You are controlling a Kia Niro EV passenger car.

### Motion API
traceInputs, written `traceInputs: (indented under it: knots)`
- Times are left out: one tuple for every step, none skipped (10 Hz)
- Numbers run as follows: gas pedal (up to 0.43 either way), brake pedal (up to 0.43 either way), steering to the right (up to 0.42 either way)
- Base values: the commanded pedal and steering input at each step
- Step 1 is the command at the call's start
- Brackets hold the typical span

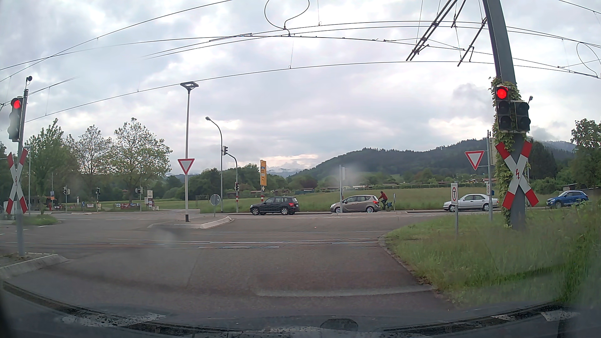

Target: Follow the waypoints while adhering to traffic rules and regulations

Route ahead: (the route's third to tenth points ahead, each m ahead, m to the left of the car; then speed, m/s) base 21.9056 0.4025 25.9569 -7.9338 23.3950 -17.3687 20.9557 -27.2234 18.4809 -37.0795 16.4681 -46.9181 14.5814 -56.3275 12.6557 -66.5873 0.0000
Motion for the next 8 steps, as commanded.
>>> traceInputs:
  knots:
    - [0.000, 0.268, -0.058]
    - [0.000, 0.268, -0.059]
    - [0.000, 0.262, -0.059]
    - [0.000, 0.268, -0.059]
    - [0.000, 0.268, -0.059]
    - [0.000, 0.268, -0.059]
    - [0.000, 0.262, -0.059]
    - [0.000, 0.262, -0.059]
